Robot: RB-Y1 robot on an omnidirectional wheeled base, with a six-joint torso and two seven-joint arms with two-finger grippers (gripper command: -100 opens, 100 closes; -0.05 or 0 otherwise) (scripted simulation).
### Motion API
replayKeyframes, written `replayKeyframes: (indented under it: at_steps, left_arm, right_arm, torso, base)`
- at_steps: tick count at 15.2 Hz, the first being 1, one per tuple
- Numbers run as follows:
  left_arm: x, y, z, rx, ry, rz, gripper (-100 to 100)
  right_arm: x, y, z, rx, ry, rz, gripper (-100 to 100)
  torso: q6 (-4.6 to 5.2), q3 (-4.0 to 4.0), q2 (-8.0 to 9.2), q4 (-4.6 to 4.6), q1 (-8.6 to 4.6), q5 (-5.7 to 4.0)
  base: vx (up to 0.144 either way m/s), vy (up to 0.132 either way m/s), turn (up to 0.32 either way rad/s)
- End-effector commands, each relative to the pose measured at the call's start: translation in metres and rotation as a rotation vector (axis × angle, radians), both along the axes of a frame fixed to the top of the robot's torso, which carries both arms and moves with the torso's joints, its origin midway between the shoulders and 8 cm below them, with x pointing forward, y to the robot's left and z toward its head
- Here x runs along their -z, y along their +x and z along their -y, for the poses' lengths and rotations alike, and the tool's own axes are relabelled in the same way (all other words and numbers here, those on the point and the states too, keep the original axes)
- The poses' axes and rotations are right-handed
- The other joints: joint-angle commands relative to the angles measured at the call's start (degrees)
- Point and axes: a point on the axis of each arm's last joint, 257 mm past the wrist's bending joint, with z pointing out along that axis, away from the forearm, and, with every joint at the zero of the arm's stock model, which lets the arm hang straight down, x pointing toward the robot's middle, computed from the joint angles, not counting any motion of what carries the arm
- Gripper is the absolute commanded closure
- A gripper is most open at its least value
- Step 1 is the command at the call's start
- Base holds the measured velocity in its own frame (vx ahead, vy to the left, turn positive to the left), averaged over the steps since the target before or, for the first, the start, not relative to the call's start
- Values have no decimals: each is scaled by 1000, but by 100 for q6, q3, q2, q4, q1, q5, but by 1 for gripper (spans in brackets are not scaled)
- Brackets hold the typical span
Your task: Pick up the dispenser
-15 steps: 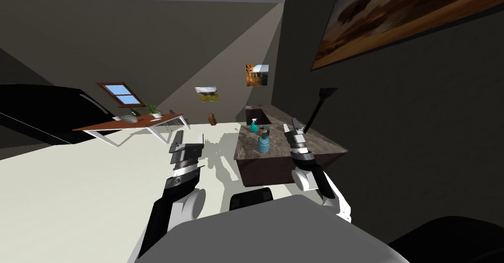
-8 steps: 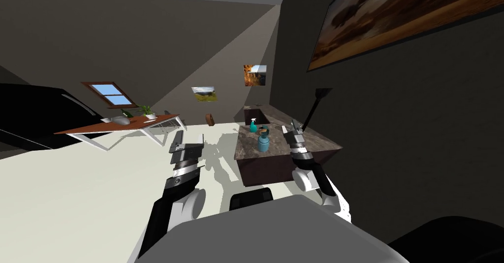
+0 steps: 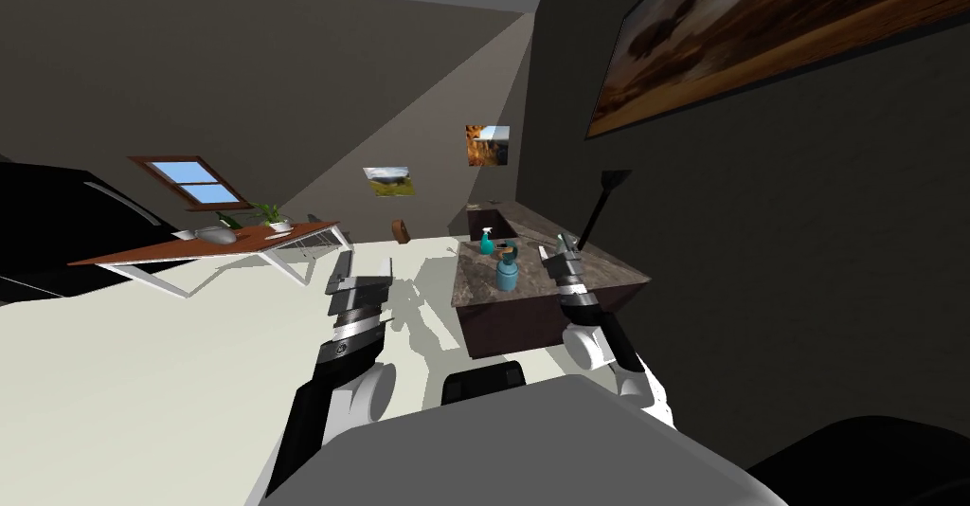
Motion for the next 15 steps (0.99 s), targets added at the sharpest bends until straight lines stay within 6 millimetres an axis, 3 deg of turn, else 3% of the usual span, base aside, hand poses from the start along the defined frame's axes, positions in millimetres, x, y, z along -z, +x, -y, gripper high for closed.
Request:
replayKeyframes:
  at_steps: [1,15]
  left_arm:
    - [0,0,0,0,0,0,0]
    - [0,0,0,0,0,0,0]
  right_arm:
    - [6,3,2,-31,62,-22,-100]
    - [51,22,1,-215,416,-157,-100]
  torso:
    - [0,0,0,0,0,0]
    - [-1,-3,-6,-1,-7,-1]
  base:
    - [-4,25,-51]
    - [3,14,-23]
